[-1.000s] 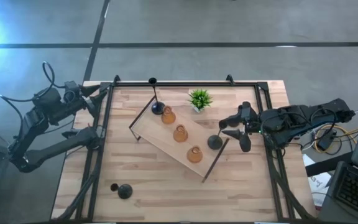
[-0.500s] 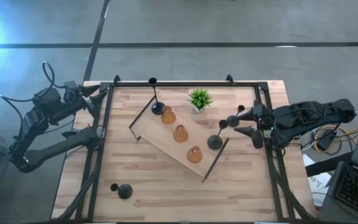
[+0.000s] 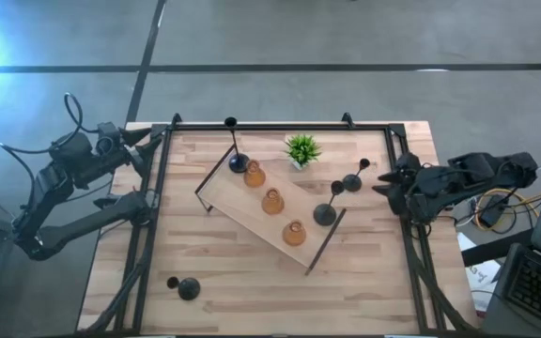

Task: Pick & Place candle stick holders
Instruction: Put the black candle holder on the shelf

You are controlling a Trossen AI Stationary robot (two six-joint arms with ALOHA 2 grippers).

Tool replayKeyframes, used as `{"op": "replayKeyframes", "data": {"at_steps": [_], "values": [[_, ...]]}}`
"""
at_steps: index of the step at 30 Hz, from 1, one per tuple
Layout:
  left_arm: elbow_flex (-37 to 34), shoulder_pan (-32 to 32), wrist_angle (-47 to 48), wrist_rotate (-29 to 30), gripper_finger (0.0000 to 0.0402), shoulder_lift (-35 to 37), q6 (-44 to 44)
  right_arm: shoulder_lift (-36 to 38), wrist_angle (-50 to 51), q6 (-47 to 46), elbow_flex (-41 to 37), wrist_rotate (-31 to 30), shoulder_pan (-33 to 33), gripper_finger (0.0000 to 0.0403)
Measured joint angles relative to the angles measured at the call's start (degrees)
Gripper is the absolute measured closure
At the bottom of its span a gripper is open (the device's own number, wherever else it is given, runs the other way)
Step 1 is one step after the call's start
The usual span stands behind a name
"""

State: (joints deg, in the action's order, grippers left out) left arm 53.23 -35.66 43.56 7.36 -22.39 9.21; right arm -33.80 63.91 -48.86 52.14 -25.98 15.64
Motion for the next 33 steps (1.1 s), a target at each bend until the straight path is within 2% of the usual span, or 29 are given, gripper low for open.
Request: {"op": "replayKeyframes", "data": {"at_steps": [8,13,20,27,33], "values": [[-0.01,0.00,0.00,0.00,0.0158,0.00,0.01,3.66,-0.26,-13.48,-10.50,-1.65,0.00,0.0200],[0.00,0.00,0.01,0.01,0.0158,0.00,0.01,4.45,-5.94,-19.81,-15.77,-8.64,-0.04,0.0200],[-0.02,0.00,0.01,-0.01,0.0158,0.00,0.00,2.79,-19.29,-16.48,-23.99,-15.21,-0.06,0.0200],[0.00,0.00,0.01,-0.01,0.0158,0.00,0.00,0.39,-17.55,-18.75,-27.11,-23.93,-0.28,0.0200],[-0.02,0.00,0.01,-0.01,0.0158,0.00,0.00,-1.80,-18.50,-17.17,-29.98,-24.82,-0.31,0.0200]]}}
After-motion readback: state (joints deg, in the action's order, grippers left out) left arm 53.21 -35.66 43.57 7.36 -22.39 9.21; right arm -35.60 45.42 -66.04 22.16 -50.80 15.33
